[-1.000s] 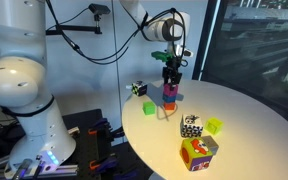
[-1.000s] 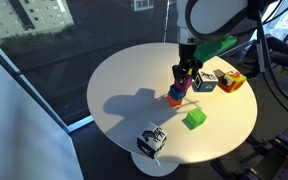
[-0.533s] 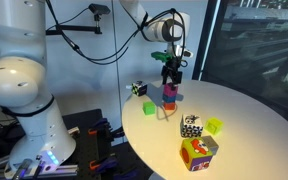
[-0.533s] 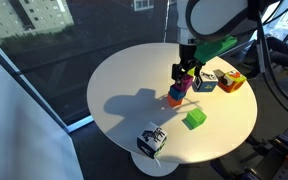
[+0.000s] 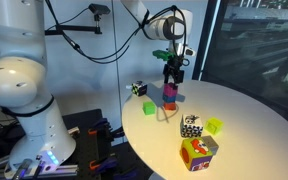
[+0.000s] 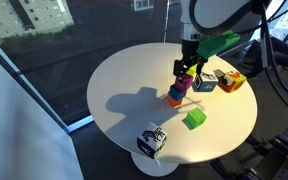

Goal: Put the pink block on the blue block

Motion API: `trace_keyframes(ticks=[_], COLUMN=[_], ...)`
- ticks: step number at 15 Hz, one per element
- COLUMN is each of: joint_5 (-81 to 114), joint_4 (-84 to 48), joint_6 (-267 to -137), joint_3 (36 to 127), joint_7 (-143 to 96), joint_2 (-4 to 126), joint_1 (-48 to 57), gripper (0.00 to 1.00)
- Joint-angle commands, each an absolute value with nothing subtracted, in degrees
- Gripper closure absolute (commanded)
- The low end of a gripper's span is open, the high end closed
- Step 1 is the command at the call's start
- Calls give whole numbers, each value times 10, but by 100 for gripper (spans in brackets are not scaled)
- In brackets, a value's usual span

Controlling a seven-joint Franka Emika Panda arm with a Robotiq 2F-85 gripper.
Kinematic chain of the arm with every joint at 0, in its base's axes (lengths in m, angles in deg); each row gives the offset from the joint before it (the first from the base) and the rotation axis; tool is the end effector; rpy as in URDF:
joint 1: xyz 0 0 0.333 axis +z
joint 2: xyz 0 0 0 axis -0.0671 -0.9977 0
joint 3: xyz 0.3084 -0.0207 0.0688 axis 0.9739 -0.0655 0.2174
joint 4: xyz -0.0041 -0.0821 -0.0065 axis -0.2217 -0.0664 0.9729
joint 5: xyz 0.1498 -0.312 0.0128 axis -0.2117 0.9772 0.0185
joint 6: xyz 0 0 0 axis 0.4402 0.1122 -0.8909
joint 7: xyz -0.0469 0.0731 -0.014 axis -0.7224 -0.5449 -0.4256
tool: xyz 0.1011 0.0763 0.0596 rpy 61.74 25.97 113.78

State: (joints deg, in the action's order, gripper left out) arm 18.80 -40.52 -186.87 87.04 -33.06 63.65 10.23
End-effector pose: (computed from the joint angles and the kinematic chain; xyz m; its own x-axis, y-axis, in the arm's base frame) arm 0.5296 0.0677 0.3220 0.9880 -0.0634 -0.1409 -0.0495 -0.9937 0.1005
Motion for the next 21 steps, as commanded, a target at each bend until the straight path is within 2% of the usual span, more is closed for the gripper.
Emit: trace_keyframes(ticks=[1,9,21], joint_5=[155,116,129], joint_4=[-413,-419,-455], joint_6=[-1850,-1793,-1682], joint_3=[873,866,844], joint_7=[-293,-214,-223], joint_2=[667,706,806], joint_1=[84,55,37], gripper=[0,0,0])
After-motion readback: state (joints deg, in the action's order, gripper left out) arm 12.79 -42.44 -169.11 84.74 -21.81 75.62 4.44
